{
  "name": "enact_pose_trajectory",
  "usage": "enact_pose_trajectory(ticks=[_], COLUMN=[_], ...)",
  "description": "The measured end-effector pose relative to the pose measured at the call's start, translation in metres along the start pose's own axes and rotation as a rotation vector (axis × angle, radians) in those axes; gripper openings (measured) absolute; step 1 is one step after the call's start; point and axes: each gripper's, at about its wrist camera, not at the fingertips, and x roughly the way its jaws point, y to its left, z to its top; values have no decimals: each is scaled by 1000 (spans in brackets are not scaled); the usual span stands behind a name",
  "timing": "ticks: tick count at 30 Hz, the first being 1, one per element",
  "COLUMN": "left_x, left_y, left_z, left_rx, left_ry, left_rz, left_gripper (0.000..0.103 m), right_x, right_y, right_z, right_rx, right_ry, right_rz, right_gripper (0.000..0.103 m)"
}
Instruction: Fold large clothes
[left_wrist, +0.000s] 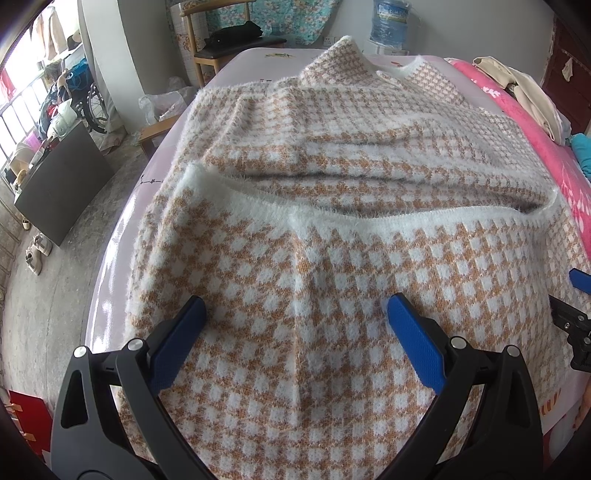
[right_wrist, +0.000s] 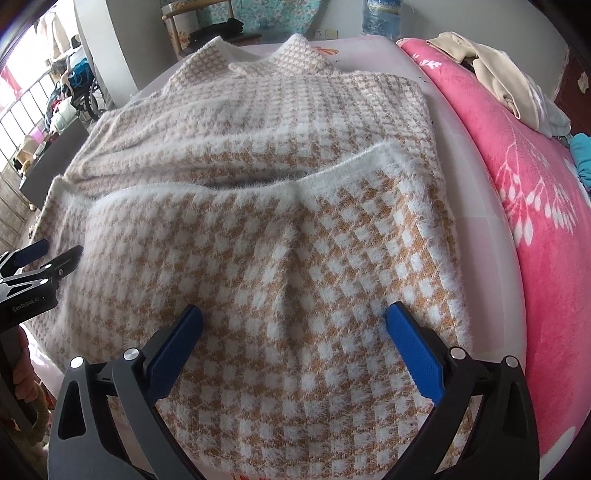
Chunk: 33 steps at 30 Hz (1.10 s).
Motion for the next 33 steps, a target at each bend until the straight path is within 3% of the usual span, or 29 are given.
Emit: enact_pose_trajectory(ticks=[33], left_x=[3], left_y=[3], left_z=[2], left_rx=[22], left_ry=[14], left_rz=[-17], left_gripper=[97], right_x=[6], right_y=[-4], right_z=[5], right_rx=[5], right_ry=[58], right_rz=[23], right_gripper=[97])
